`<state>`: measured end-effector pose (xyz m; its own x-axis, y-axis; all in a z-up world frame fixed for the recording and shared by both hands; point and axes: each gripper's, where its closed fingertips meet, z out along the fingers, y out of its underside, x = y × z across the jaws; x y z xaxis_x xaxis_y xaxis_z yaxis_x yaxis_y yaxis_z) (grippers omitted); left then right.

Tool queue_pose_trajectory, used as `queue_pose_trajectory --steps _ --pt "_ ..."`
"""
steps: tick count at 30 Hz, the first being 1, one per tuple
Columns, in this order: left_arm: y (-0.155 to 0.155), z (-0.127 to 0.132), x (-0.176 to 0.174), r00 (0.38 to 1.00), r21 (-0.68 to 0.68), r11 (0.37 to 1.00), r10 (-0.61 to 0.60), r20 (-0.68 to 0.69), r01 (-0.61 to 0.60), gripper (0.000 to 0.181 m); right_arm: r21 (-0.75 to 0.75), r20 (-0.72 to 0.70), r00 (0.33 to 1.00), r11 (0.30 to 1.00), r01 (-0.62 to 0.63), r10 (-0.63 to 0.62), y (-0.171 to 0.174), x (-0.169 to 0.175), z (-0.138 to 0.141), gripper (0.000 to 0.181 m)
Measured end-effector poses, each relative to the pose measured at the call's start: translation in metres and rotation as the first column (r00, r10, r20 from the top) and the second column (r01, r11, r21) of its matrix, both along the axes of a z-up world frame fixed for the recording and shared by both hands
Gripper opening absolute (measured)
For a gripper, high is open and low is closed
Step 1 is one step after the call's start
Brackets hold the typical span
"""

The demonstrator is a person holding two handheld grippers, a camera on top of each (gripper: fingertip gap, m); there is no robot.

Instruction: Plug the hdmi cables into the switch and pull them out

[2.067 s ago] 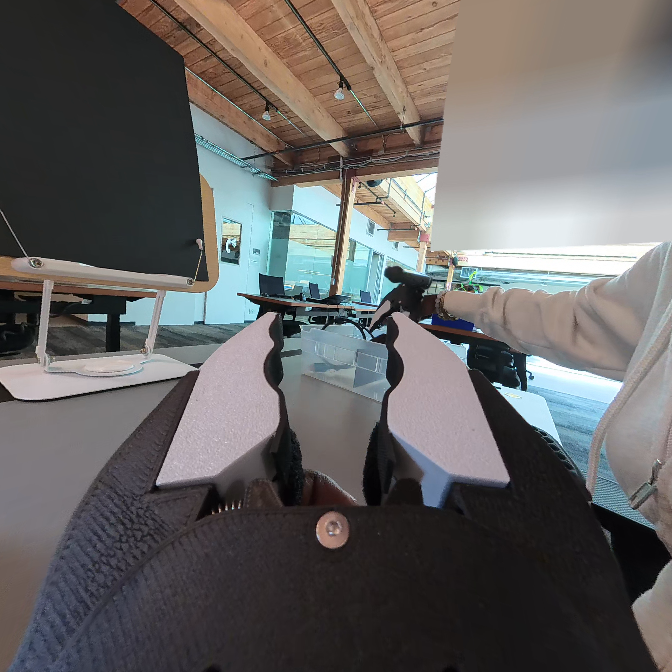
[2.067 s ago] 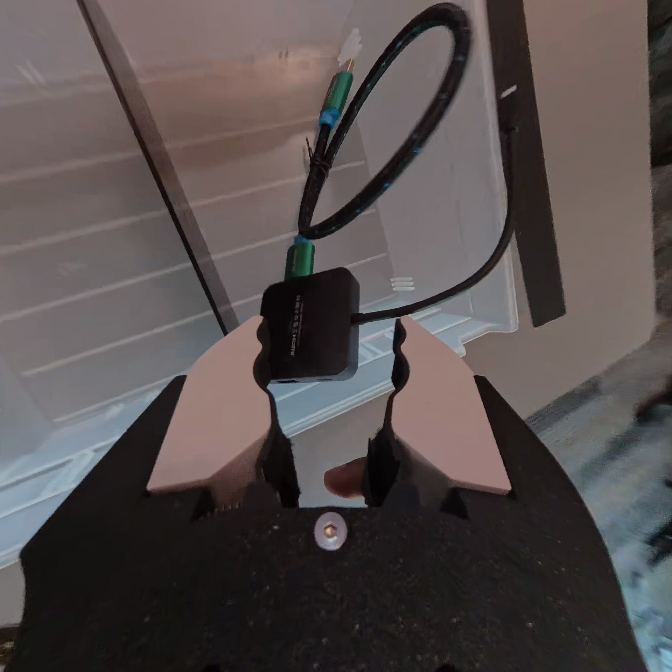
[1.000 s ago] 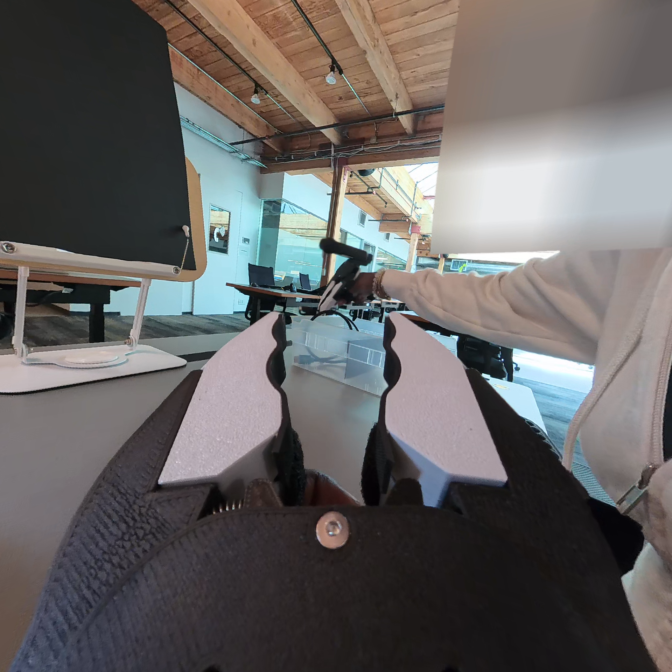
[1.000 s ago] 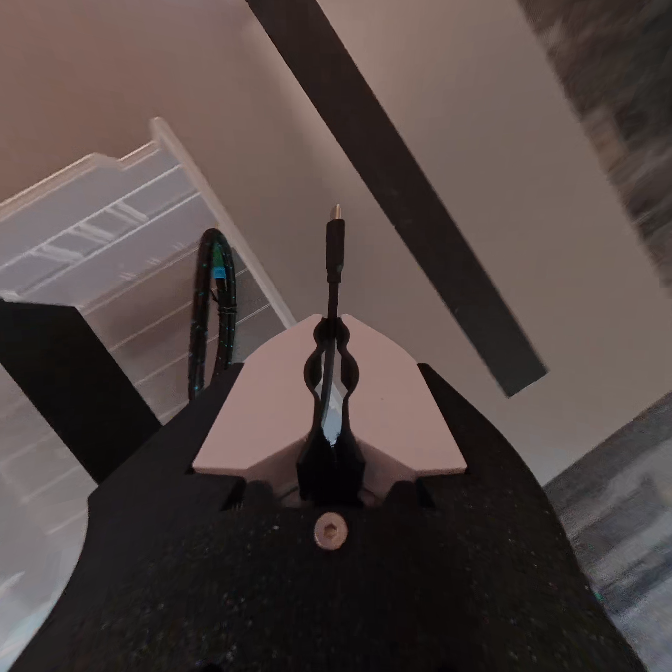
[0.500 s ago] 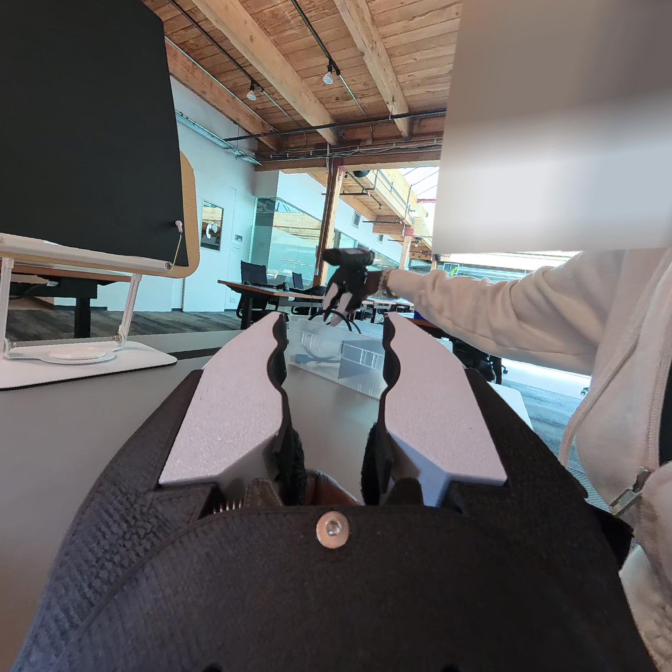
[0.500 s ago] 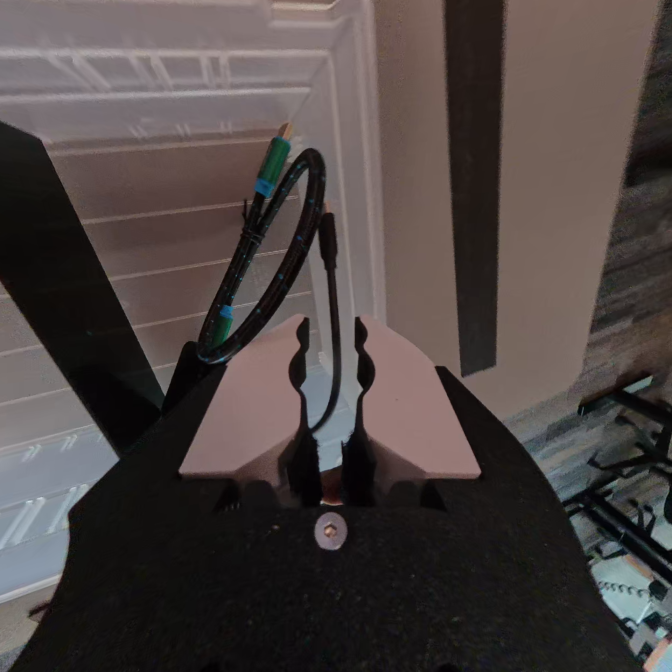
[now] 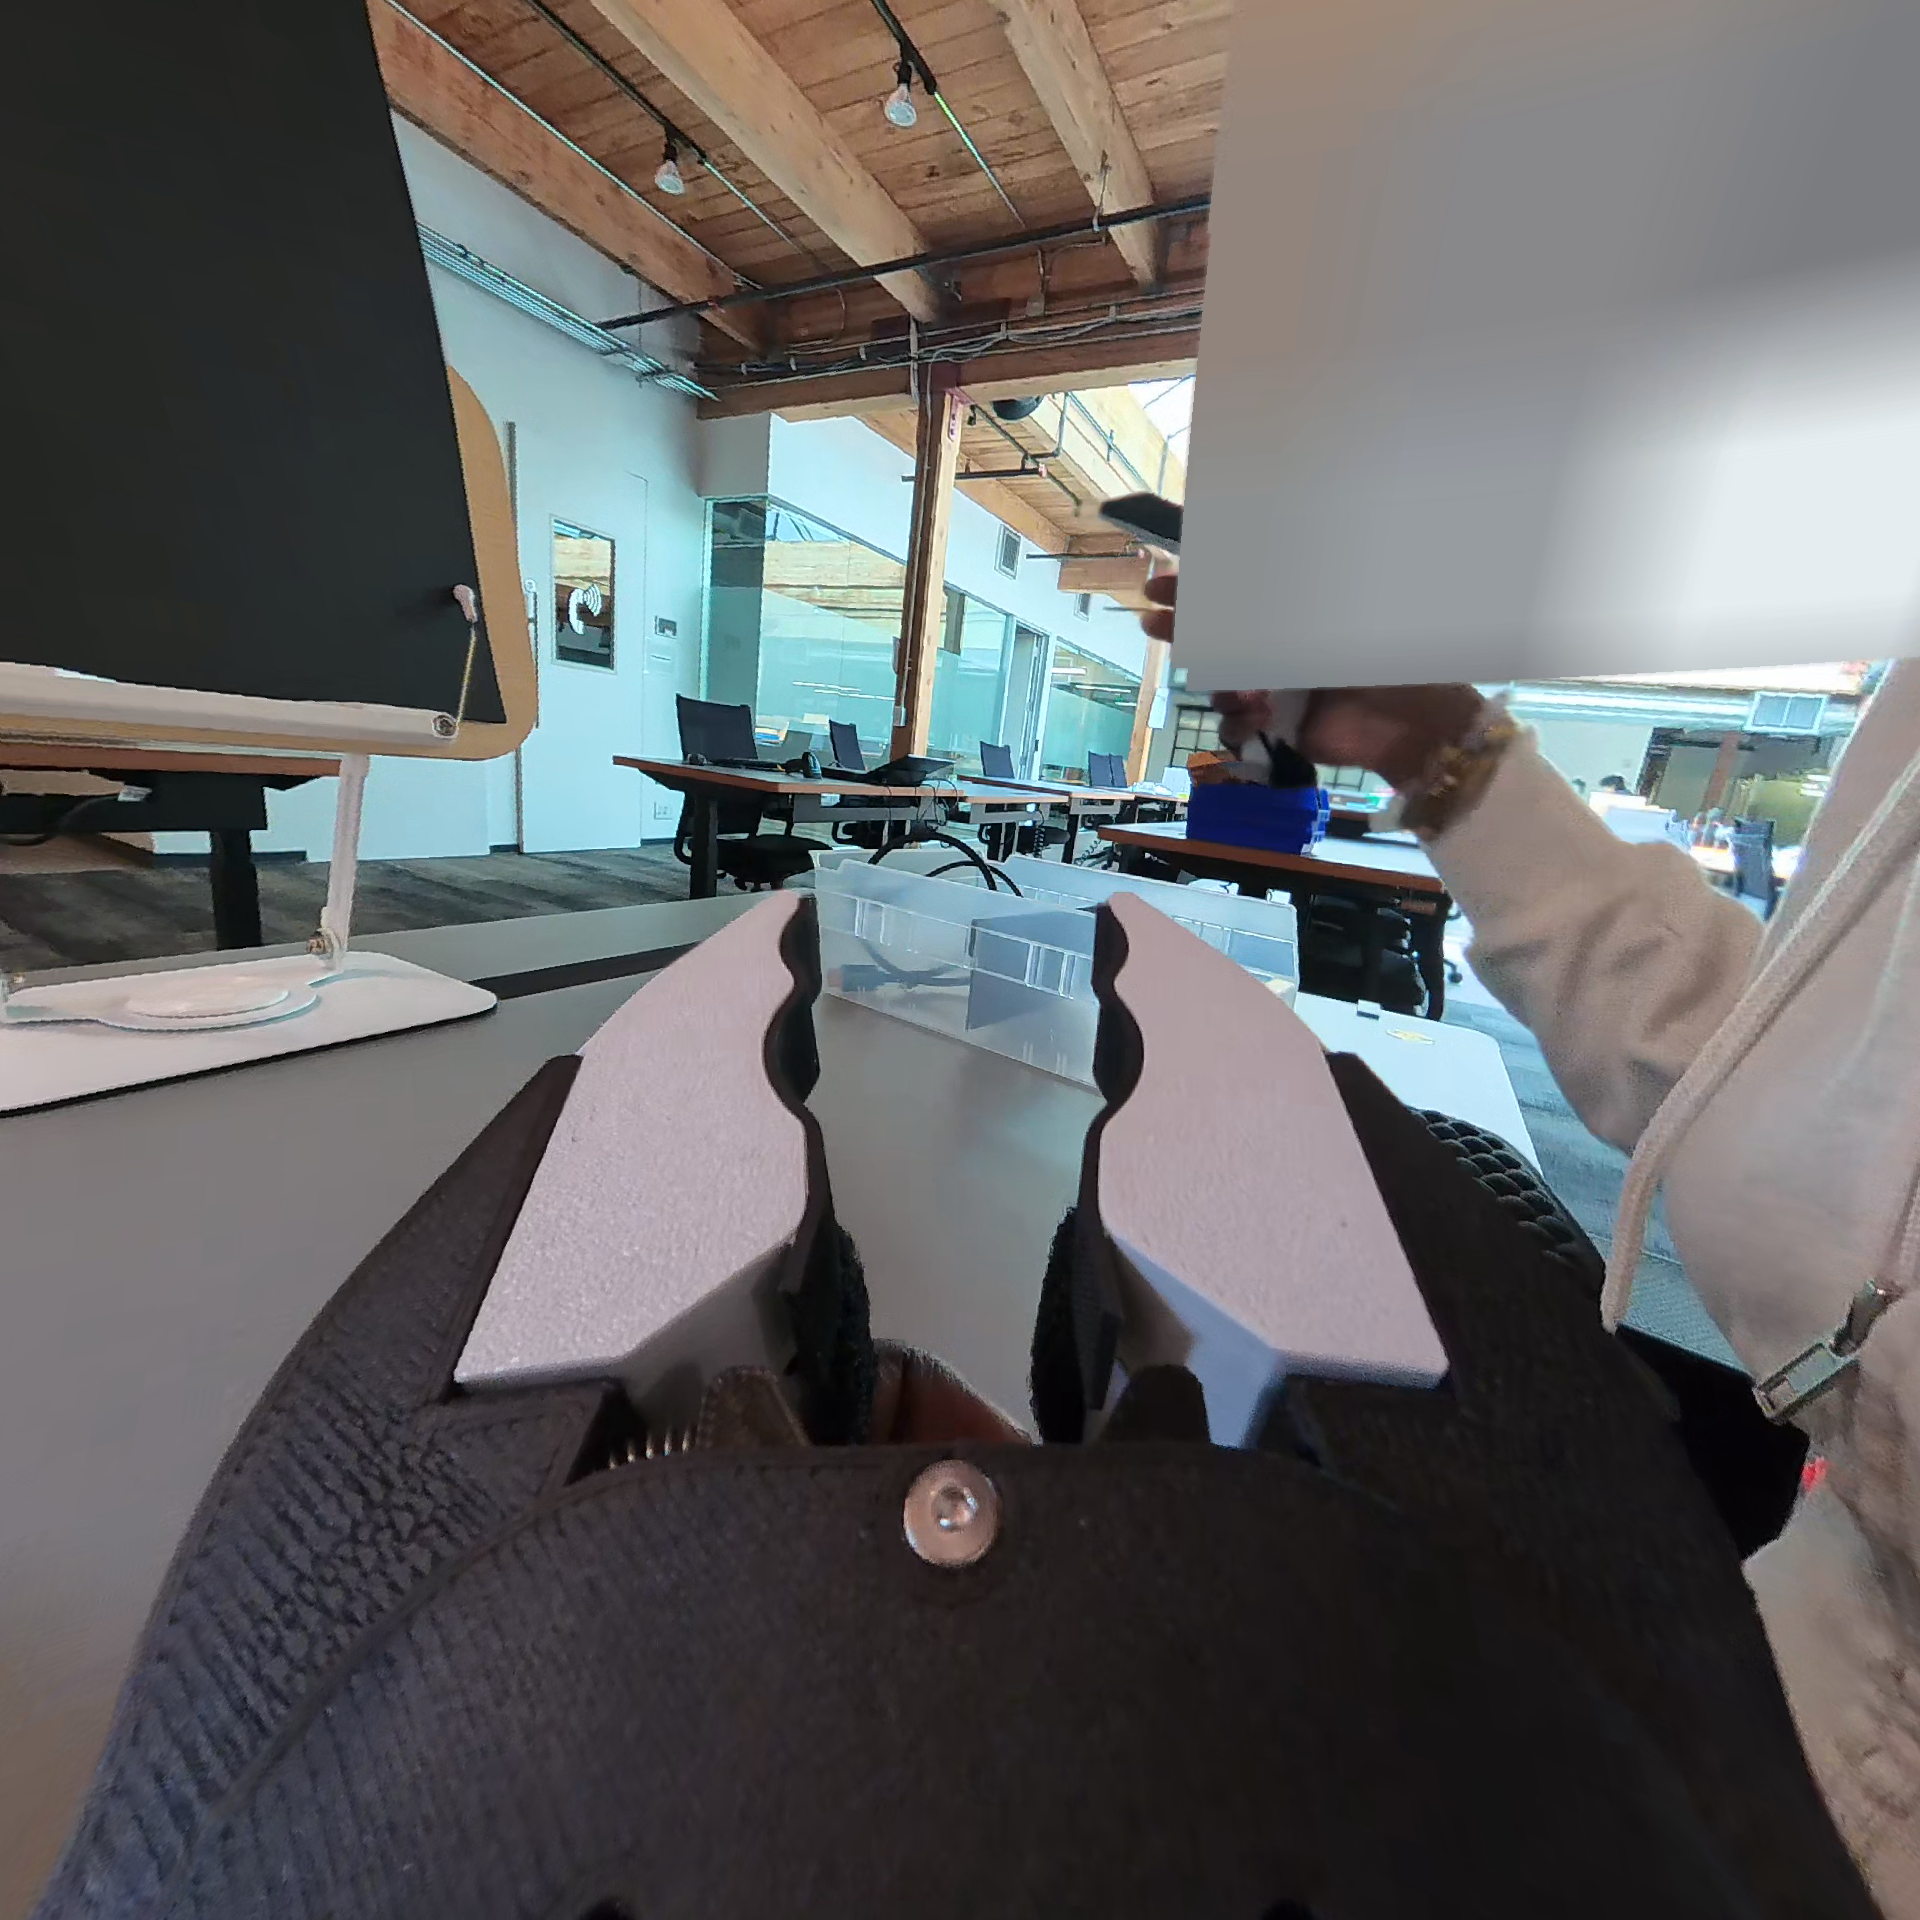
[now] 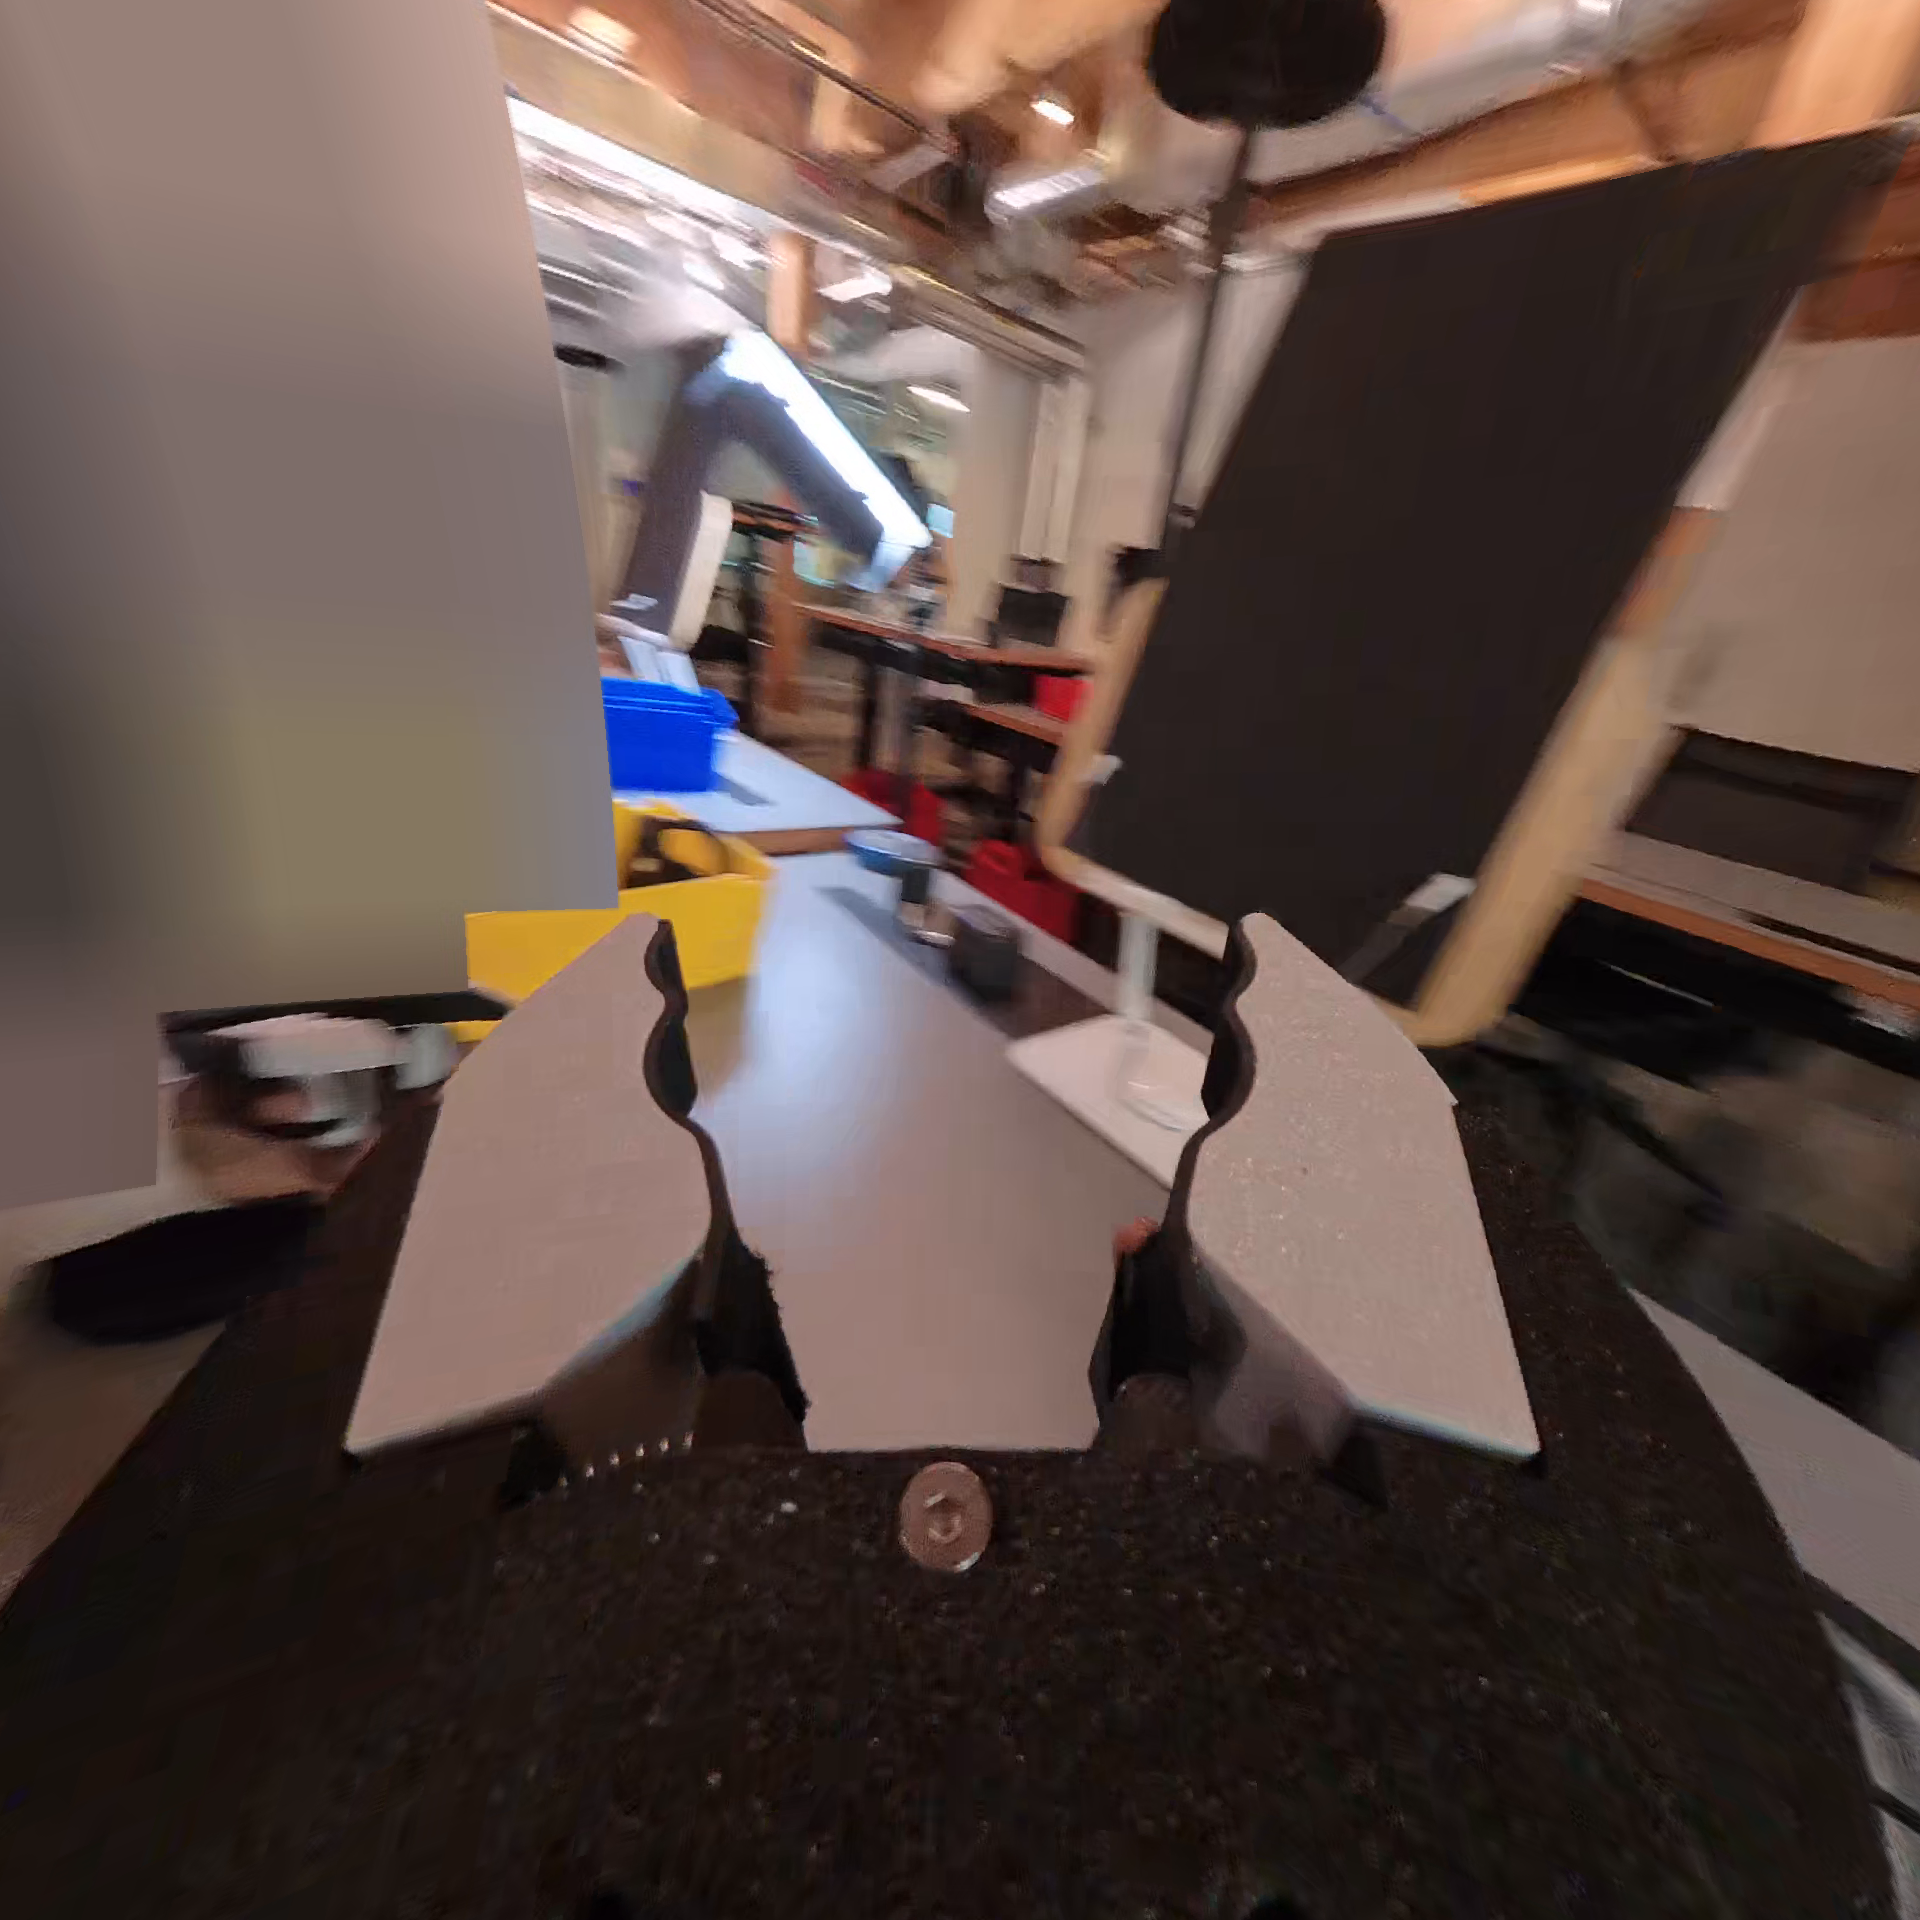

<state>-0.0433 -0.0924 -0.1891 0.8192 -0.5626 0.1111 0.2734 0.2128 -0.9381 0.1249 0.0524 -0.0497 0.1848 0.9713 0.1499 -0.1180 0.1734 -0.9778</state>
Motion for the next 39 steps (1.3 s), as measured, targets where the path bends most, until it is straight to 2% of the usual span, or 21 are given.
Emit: queue_pose_trajectory --steps 2,4,8,10,11,12,13,14,15,16,17,19,22,23,24,25,27,29,31,36,39 --pt "0.0 -0.001 0.003 1.0 -0.004 1.0 -0.006 -0.012 0.006 0.05 0.038 -0.057 0.991 0.992 -0.12 0.122 -0.051 -0.02 -0.022 0.099" --pt "-0.002 0.002 0.006 1.0 0.0 1.0 -0.012 -0.015 0.012 0.05 0.095 -0.105 0.975 0.978 -0.187 0.196 -0.079 -0.043 -0.05 0.105" --pt "-0.024 0.039 0.002 0.997 0.032 0.997 -0.072 -0.003 0.072 0.05 0.055 -0.168 0.969 0.984 -0.172 0.179 -0.078 -0.087 -0.118 0.1" --pt "-0.045 0.068 -0.013 0.993 0.063 0.994 -0.089 -0.083 0.094 0.05 0.048 -0.067 0.977 0.979 -0.198 0.201 -0.084 -0.1 -0.14 0.107" --pt "-0.052 0.081 -0.03 0.989 0.069 0.996 -0.047 -0.14 0.057 0.049 0.079 -0.009 0.978 0.975 -0.208 0.209 -0.088 -0.103 -0.144 0.107" --pt "-0.053 0.092 -0.054 0.978 0.063 0.997 0.045 -0.202 -0.033 0.049 0.113 0.003 0.98 0.973 -0.199 0.2 -0.088 -0.105 -0.143 0.105" --pt "-0.05 0.101 -0.088 0.947 0.052 0.983 0.182 -0.266 -0.175 0.049 0.128 -0.016 0.98 0.973 -0.194 0.197 -0.087 -0.105 -0.142 0.103" --pt "-0.045 0.106 -0.129 0.878 0.041 0.937 0.34 -0.336 -0.347 0.047 0.115 -0.043 0.977 0.972 -0.204 0.21 -0.088 -0.106 -0.141 0.103" --pt "-0.041 0.105 -0.174 0.77 0.027 0.857 0.475 -0.426 -0.514 0.044 0.081 -0.061 0.972 0.972 -0.221 0.226 -0.088 -0.106 -0.14 0.103" --pt "-0.037 0.097 -0.216 0.643 0.007 0.769 0.54 -0.543 -0.64 0.047 0.05 -0.069 0.969 0.971 -0.236 0.239 -0.089 -0.106 -0.141 0.104" --pt "-0.033 0.082 -0.253 0.527 -0.018 0.692 0.533 -0.662 -0.722 0.06 0.037 -0.068 0.969 0.971 -0.236 0.238 -0.088 -0.105 -0.142 0.105" --pt "-0.026 0.051 -0.312 0.363 -0.049 0.574 0.447 -0.817 -0.817 0.088 0.058 -0.037 0.974 0.974 -0.219 0.221 -0.087 -0.105 -0.147 0.105" --pt "-0.012 0.011 -0.37 0.159 0.012 0.467 0.325 -0.932 -0.884 0.088 0.081 -0.011 0.977 0.974 -0.212 0.214 -0.087 -0.106 -0.15 0.105" --pt "-0.008 -0.002 -0.385 0.105 0.027 0.438 0.274 -0.956 -0.898 0.085 0.078 -0.012 0.976 0.973 -0.217 0.218 -0.088 -0.106 -0.15 0.105" --pt "-0.004 -0.016 -0.398 0.081 0.018 0.414 0.221 -0.972 -0.91 0.084 0.072 -0.012 0.975 0.973 -0.221 0.222 -0.088 -0.106 -0.151 0.105" --pt "0.001 -0.03 -0.408 0.093 -0.013 0.394 0.185 -0.978 -0.919 0.084 0.067 -0.011 0.974 0.972 -0.224 0.225 -0.089 -0.106 -0.152 0.105" --pt "0.012 -0.053 -0.423 0.124 -0.063 0.369 0.145 -0.982 -0.927 0.085 0.06 -0.009 0.973 0.972 -0.229 0.23 -0.089 -0.107 -0.153 0.104" --pt "0.021 -0.065 -0.44 0.059 -0.019 0.33 0.11 -0.992 -0.944 0.099 0.053 0.001 0.972 0.971 -0.234 0.234 -0.089 -0.108 -0.156 0.104" --pt "0.031 -0.066 -0.45 -0.03 0.062 0.33 0.102 -0.994 -0.942 0.109 0.054 0.017 0.972 0.97 -0.237 0.236 -0.089 -0.108 -0.159 0.104" --pt "0.058 -0.066 -0.452 -0.208 0.229 0.447 0.097 -0.973 -0.865 0.109 0.049 0.053 0.97 0.969 -0.241 0.238 -0.088 -0.11 -0.165 0.104" --pt "0.064 -0.072 -0.452 -0.332 0.306 0.509 0.044 -0.942 -0.804 0.098 0.046 0.061 0.968 0.968 -0.247 0.244 -0.088 -0.11 -0.167 0.103"
